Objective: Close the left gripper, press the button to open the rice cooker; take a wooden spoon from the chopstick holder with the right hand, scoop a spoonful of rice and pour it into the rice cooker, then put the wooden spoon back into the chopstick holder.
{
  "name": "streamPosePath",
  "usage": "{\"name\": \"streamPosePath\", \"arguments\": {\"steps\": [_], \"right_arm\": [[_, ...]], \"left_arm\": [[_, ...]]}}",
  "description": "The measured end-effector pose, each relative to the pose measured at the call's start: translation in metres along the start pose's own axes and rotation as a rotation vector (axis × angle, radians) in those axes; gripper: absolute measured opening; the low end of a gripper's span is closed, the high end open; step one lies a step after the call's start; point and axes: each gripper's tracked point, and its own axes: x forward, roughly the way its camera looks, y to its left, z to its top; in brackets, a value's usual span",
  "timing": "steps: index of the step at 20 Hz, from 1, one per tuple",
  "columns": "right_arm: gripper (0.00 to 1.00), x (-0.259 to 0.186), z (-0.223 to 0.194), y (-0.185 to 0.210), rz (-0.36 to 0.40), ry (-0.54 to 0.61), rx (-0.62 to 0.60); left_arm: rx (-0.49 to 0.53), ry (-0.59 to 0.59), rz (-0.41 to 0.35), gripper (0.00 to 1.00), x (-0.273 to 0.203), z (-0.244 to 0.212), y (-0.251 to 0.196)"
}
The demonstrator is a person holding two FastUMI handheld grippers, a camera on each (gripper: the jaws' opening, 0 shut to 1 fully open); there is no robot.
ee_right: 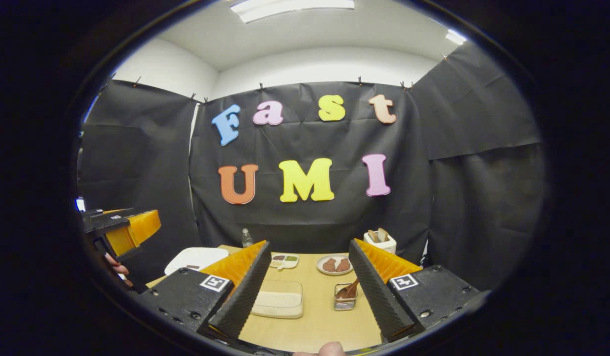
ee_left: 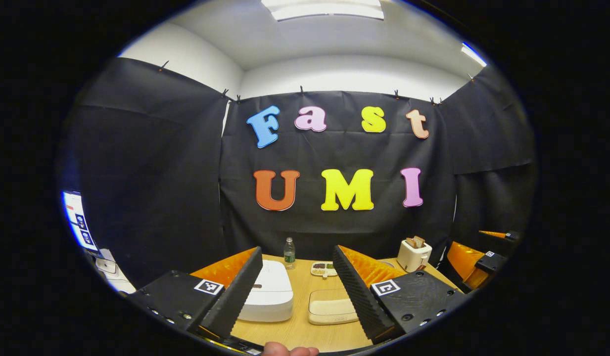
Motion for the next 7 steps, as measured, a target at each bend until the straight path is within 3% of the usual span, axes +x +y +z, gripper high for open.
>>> {"name": "streamPosePath", "arguments": {"steps": [1, 7], "right_arm": [[0.96, 0.0011, -0.0005, 0.0017, 0.004, 0.002, -0.002], [1.0, 0.0083, 0.001, 0.0089, 0.02, -0.002, -0.005]], "left_arm": [[-0.001, 0.001, 0.003, 0.93, 0.0004, -0.0008, 0.002], [0.004, -0.005, 0.014, 0.93, 0.0058, 0.0003, 0.0076]]}}
